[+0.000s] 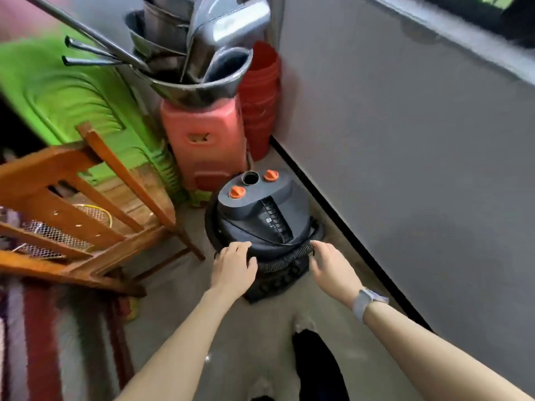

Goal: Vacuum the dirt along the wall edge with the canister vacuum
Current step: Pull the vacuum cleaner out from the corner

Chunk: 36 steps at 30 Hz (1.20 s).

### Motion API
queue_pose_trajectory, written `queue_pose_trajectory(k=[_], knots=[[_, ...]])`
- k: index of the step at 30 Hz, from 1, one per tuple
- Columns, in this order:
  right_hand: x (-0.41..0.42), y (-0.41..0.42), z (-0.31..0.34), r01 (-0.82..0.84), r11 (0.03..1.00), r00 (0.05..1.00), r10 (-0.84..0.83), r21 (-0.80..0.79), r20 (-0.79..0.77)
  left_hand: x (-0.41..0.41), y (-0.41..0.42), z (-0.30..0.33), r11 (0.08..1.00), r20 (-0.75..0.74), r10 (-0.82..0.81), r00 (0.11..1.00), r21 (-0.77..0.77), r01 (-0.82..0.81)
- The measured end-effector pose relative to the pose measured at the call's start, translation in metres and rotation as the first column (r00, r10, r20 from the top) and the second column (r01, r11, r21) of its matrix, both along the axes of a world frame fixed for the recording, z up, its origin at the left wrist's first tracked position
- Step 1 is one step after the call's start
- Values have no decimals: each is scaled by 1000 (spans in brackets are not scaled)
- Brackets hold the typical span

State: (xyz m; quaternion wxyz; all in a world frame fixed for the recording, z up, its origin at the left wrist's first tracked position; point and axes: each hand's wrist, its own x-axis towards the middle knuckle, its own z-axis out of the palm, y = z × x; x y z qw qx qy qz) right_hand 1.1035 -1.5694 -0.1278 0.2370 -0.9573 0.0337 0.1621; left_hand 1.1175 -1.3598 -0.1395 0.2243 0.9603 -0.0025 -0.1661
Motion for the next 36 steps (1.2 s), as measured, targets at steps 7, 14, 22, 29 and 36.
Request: queue_pose_trajectory(k=[7, 14, 22, 29, 36], knots=[[146, 16, -99, -84, 993, 995, 88, 85, -48, 85, -27, -104, 959, -94, 264, 960, -78, -272], [192, 51, -174, -32, 978, 998, 43, 207, -49, 145, -25, -166, 947, 146, 307, 940, 49, -317], [185, 56, -204, -19, 993, 984, -1, 114, 177, 157, -10, -196, 961, 298, 259, 919, 20, -277], [162, 49, -208, -36, 994, 970, 10, 102, 245, 128, -15, -197, 954, 350, 273, 896, 25, -300], [94, 37, -207, -125, 988, 960, 98, 88, 262, 39, -31, -194, 924, 383, 346, 857, 17, -381]])
